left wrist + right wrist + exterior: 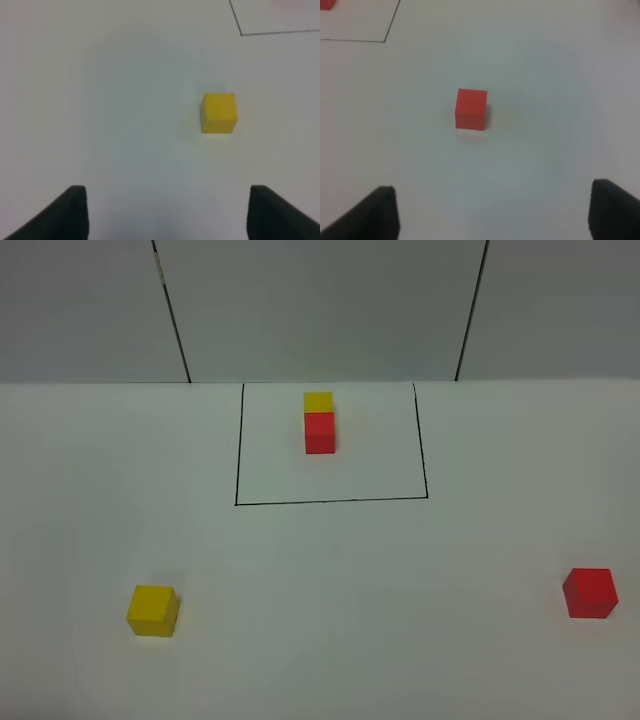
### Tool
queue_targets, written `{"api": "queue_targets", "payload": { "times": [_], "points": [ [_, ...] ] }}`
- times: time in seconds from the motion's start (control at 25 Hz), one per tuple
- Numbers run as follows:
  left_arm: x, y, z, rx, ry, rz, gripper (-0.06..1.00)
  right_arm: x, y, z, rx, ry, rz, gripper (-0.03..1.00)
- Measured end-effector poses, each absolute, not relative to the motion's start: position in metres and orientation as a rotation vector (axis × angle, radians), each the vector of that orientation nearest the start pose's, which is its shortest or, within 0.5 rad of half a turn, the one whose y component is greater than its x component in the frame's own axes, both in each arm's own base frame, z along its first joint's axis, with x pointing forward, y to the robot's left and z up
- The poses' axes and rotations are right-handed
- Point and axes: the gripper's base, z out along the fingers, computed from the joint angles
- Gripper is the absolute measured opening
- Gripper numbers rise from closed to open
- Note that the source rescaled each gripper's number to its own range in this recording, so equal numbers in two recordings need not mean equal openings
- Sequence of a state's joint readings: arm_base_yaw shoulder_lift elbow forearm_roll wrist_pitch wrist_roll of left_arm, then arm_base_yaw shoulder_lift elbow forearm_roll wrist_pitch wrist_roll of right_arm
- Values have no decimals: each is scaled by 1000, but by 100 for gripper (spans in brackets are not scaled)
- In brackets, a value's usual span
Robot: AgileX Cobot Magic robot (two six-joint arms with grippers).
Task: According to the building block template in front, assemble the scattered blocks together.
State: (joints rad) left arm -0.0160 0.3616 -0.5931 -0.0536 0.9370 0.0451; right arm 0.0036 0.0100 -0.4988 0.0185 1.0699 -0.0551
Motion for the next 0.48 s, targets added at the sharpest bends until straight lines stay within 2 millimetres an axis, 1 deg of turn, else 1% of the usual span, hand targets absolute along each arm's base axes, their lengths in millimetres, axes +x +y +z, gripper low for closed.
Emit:
{"api": "queue_targets", "payload": {
  "times": [0.16,0.28,0.36,0.48],
  "points": [
    [98,-6,306,64,2310,-51,80,-4,1,276,-61,2064,-10,60],
    [132,-8,304,62,2418,-87,91,-4,1,276,-61,2064,-10,60],
    [155,-12,304,45,2477,-143,94,-4,1,276,-61,2064,-10,60],
    [192,-18,301,50,2558,-219,95,-4,1,276,-61,2064,-10,60]
  ]
}}
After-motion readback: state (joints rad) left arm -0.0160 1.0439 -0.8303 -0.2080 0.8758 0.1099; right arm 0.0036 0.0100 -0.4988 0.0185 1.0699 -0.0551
